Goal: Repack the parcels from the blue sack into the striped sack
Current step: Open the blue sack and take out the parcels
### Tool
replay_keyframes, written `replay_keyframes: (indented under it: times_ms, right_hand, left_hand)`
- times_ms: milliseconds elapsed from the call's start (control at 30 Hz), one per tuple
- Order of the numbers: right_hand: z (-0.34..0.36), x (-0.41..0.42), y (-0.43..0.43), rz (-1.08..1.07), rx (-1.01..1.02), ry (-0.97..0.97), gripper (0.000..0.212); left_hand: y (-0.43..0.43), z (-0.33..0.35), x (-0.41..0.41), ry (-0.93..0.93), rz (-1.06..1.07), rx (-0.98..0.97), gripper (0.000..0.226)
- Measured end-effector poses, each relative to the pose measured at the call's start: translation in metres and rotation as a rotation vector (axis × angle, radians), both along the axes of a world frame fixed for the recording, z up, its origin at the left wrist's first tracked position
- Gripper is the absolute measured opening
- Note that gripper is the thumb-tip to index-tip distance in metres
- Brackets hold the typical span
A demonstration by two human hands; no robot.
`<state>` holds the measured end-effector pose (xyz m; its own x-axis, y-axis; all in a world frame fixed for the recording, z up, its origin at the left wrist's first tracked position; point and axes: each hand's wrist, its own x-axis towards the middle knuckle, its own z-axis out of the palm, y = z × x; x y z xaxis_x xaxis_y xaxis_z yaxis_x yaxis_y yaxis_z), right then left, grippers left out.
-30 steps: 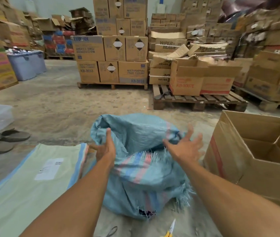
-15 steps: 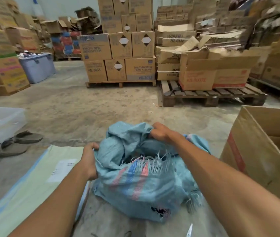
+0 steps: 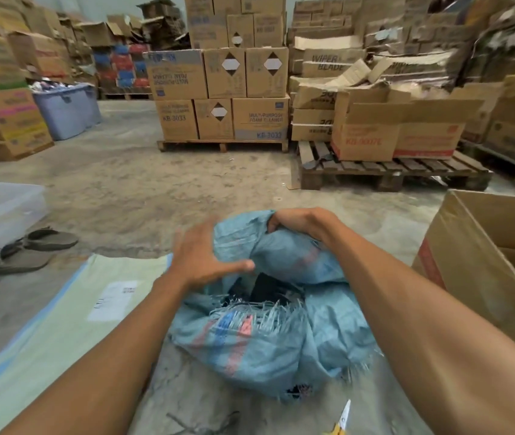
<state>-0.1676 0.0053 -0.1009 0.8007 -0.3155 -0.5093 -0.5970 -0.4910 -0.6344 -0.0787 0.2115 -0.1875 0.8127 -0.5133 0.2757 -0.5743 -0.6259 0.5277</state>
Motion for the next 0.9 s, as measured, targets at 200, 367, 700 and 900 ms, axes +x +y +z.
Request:
replay_keyframes:
  times_ms: [200,367,700,900]
  right_hand:
    - [-0.013,0.004,-0.005,0.08,-0.094,-0.058,0.035]
    - [-0.05,-0.023,-0.032,-0.059,-1.066,-0.491,0.075]
    - [-0.079,-0.044,-0.072,-0.379,-0.172,-0.438,0.025]
    - [-0.04,-0.05,-0.077,-0.407,0.346,-0.228,0.024]
  left_hand:
    - [-0.023,-0.001,0.014,0.314,0.047,0.061,0.012]
    - [-0.012,0.009,0.029,0.613,0.144,-0.155,0.013]
    - [0.018,0.029,0.034,0.992,0.153,-0.521,0.036]
    - [0.049,0.04,0.037,0.758,0.181,-0.425,0.075]
